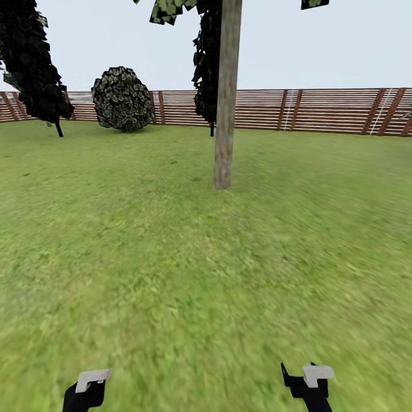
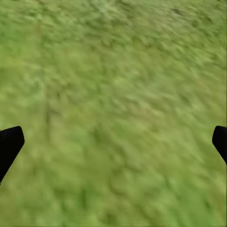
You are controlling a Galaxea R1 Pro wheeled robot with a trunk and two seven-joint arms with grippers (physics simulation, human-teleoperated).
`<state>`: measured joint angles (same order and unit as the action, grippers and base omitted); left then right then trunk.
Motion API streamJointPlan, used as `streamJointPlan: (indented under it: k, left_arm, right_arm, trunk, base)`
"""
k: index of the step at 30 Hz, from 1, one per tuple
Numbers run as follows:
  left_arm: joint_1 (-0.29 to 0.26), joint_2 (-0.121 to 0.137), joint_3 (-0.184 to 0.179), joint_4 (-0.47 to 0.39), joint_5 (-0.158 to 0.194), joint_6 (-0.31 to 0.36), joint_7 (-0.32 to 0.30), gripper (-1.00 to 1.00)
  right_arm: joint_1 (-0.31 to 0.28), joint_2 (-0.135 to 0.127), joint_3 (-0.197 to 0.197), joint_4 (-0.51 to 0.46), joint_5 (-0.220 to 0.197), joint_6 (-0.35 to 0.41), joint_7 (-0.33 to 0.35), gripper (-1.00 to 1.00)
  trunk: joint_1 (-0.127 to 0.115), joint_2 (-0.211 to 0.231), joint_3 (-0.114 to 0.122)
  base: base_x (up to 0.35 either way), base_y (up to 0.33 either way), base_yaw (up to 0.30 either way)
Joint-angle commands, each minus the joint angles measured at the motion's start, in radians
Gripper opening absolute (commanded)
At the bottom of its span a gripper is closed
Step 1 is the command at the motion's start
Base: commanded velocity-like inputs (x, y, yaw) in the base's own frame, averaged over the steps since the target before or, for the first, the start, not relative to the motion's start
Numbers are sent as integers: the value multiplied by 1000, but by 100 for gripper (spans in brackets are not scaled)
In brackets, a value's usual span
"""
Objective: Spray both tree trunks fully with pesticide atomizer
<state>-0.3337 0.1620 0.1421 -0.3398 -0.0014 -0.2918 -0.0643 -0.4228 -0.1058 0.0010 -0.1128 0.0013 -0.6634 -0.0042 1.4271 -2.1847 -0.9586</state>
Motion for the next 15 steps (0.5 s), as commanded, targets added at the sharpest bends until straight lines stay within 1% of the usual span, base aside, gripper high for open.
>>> streamJointPlan:
  k: [1,15]
  left_arm:
    - [-1,-1,7,1,0,-3,-7,-100]
    - [-1,-1,7,1,0,-3,-7,-100]
  right_arm:
    - [-1,0,0,1,0,-3,0,100]
    - [-1,0,1,1,0,-3,0,100]
  trunk:
    - [0,0,-1]
    - [0,0,-1]
  base:
    - [339,0,0]
    - [339,0,0]
